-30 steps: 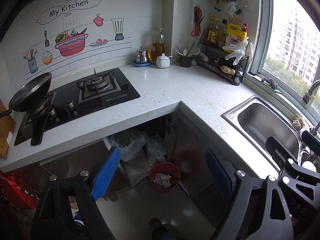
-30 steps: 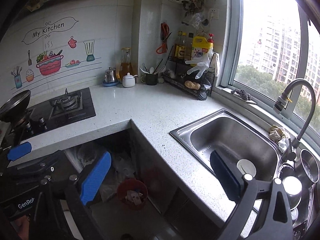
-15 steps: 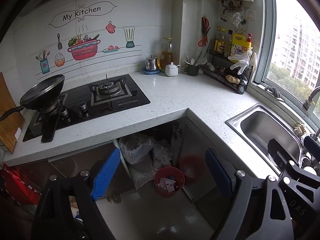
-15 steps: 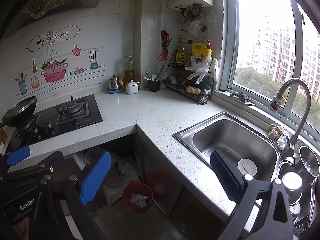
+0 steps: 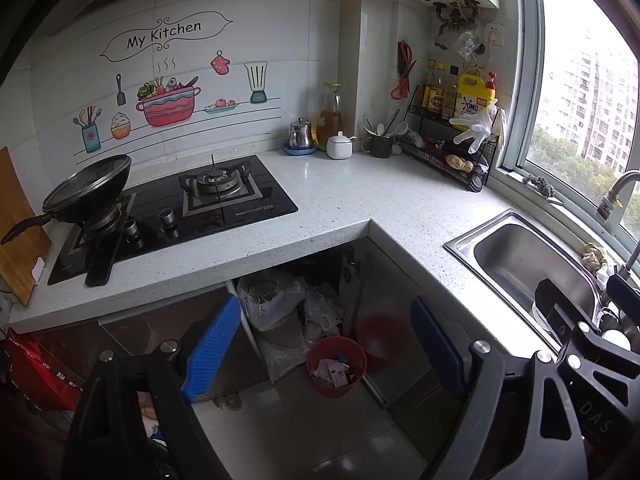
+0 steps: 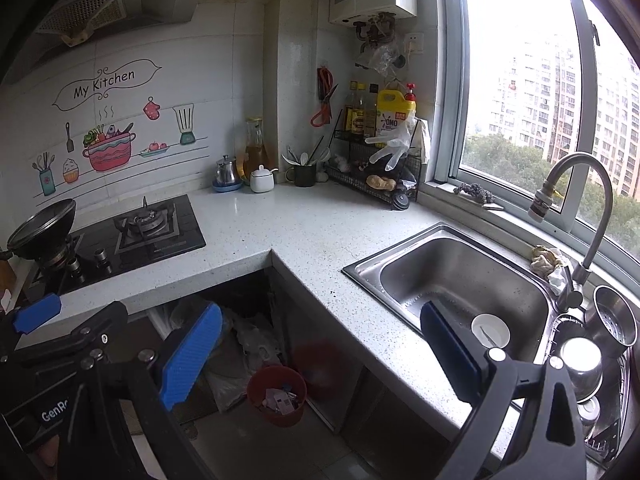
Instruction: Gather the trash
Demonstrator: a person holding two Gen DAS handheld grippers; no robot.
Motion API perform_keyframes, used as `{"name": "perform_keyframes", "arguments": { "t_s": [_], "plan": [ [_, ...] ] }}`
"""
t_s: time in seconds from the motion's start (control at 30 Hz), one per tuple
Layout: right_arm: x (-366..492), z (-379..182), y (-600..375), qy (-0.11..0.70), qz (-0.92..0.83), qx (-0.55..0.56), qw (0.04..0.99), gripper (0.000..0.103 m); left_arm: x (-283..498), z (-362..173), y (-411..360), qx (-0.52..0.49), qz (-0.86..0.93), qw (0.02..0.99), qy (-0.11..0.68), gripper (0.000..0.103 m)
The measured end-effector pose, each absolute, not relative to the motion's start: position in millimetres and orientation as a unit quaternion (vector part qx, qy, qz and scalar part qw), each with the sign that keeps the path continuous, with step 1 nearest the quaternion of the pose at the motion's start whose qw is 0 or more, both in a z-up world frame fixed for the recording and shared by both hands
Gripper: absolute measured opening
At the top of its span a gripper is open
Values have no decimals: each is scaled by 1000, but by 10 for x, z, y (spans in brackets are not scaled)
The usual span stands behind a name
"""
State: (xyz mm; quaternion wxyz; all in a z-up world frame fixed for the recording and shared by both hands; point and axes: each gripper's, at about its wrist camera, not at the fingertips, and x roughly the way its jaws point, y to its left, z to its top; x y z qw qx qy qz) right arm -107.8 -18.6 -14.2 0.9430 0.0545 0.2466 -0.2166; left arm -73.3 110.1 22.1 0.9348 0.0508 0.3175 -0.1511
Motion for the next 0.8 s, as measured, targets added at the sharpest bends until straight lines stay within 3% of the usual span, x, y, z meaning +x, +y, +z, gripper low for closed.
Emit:
{"name": "perform_keyframes", "arguments": {
  "t_s": [0.8],
  "plan": [
    [-1186, -127, -175, 242, -224, 56, 942, 100, -887, 215, 970, 62, -154, 939, 302, 85]
  ]
}}
